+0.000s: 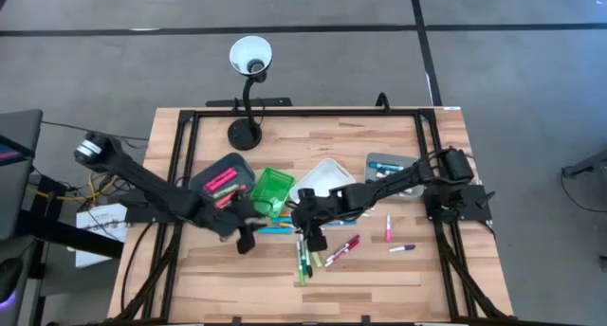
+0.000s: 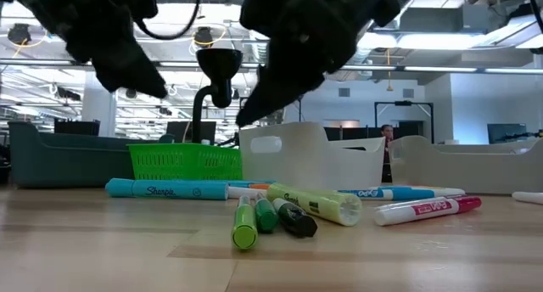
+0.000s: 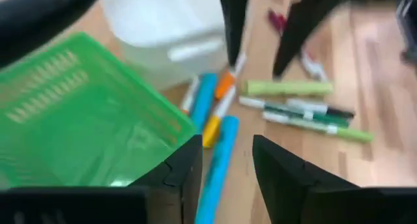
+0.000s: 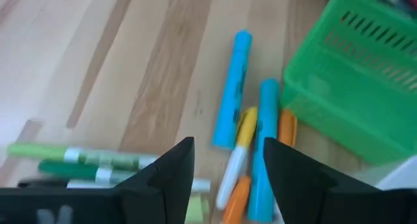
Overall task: Pick & Place Markers
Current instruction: Put the light blue highlighter pen into the blue bin
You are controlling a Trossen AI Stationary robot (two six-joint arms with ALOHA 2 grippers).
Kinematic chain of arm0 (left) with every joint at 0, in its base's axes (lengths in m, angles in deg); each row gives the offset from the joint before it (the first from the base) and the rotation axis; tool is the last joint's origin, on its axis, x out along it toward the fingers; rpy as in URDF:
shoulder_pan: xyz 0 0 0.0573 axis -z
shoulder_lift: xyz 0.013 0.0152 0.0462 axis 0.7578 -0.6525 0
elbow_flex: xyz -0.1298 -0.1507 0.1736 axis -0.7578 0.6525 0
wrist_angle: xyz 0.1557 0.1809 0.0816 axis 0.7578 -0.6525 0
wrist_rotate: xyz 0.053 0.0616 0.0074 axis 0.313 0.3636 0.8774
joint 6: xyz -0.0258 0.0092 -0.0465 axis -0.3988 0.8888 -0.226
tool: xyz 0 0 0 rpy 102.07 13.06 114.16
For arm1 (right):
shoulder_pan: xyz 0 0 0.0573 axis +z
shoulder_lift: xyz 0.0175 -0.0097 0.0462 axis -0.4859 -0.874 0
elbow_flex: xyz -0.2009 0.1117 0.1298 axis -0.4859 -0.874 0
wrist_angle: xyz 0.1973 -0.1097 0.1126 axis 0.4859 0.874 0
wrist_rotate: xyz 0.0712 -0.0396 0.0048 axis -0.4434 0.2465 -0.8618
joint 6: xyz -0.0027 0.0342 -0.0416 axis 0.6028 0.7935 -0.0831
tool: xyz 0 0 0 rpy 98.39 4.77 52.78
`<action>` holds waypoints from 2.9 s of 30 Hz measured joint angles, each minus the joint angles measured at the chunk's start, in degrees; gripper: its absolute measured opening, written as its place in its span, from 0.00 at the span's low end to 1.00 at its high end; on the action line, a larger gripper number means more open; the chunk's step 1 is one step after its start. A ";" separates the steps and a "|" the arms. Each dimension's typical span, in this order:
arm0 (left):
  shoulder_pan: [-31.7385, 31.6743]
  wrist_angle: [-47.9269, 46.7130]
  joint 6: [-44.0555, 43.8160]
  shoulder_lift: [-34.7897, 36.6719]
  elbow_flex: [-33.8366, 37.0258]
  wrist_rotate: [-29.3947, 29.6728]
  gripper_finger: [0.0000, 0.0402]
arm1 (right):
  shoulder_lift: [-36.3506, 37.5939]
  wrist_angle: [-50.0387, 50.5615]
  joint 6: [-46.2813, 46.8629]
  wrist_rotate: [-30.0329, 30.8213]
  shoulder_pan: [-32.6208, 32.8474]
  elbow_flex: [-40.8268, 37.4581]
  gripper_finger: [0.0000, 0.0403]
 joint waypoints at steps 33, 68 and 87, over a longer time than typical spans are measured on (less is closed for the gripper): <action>3.20 15.12 -7.08 -23.08 2.74 -0.65 0.28 | 29.81 -15.71 -3.53 1.07 -0.57 -21.79 0.25; -11.32 -33.02 -16.73 16.61 11.12 7.01 0.21 | 21.32 -21.45 1.49 1.27 -0.74 -21.75 0.25; -15.34 -31.44 -12.77 16.90 11.33 3.01 0.40 | 21.32 -19.95 1.49 1.29 -0.37 -21.75 0.55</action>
